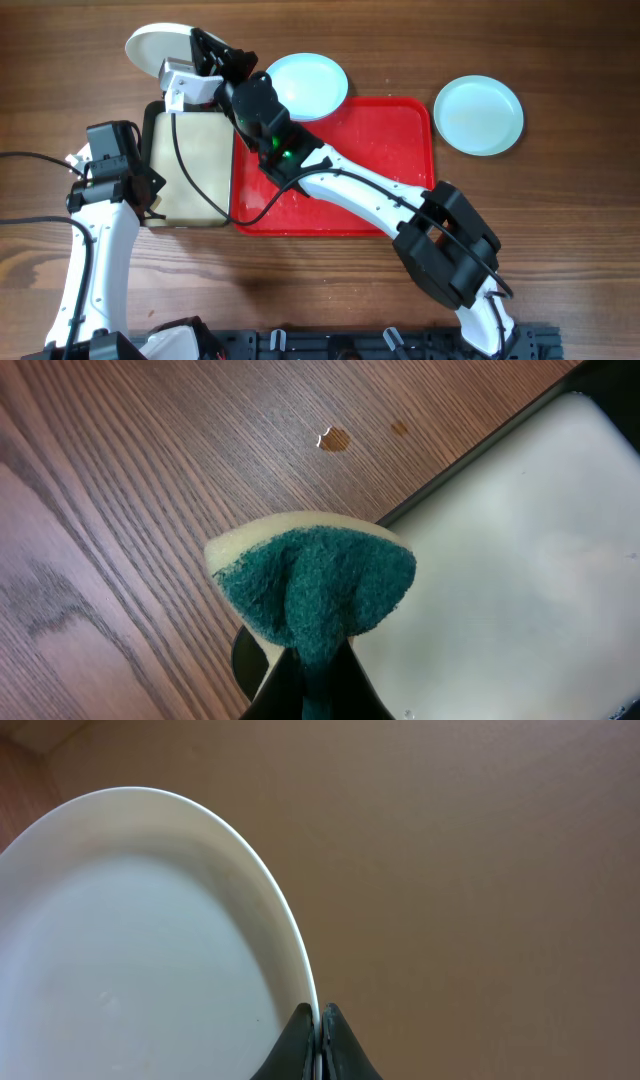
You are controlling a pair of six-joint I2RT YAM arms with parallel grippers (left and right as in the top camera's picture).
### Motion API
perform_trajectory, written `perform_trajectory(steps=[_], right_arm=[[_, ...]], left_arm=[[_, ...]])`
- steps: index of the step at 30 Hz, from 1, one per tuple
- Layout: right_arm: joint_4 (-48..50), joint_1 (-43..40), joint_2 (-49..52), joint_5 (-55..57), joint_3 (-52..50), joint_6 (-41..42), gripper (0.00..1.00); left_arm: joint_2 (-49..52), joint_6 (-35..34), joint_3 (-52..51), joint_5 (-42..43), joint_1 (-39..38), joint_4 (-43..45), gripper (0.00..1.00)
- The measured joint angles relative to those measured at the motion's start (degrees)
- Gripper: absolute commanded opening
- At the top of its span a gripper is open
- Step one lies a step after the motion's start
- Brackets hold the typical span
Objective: Clean dirty plates on tray and stack at the side
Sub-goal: 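Hold the white plate tilted over the white tray with the right gripper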
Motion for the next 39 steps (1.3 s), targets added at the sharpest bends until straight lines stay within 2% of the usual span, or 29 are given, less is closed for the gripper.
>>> perform_trajectory(steps=[30, 34, 39], right_arm=[[-0.31, 0.02, 0.00, 0.02, 0.00, -0.68, 0.04], [-3.41, -0.11, 0.00, 0.68, 0.00, 5.44, 0.04], [-14.34, -2.10, 0.00, 1.44, 0.09, 24.81, 0.04]], left_arm=[[0.00, 0.00, 0.00, 0.24, 0.00, 0.20, 0.04], [0.00, 0.00, 0.00, 0.44, 0.00, 0.24, 0.04], [0.00, 0.00, 0.00, 0.70, 0.00, 0.22, 0.04]])
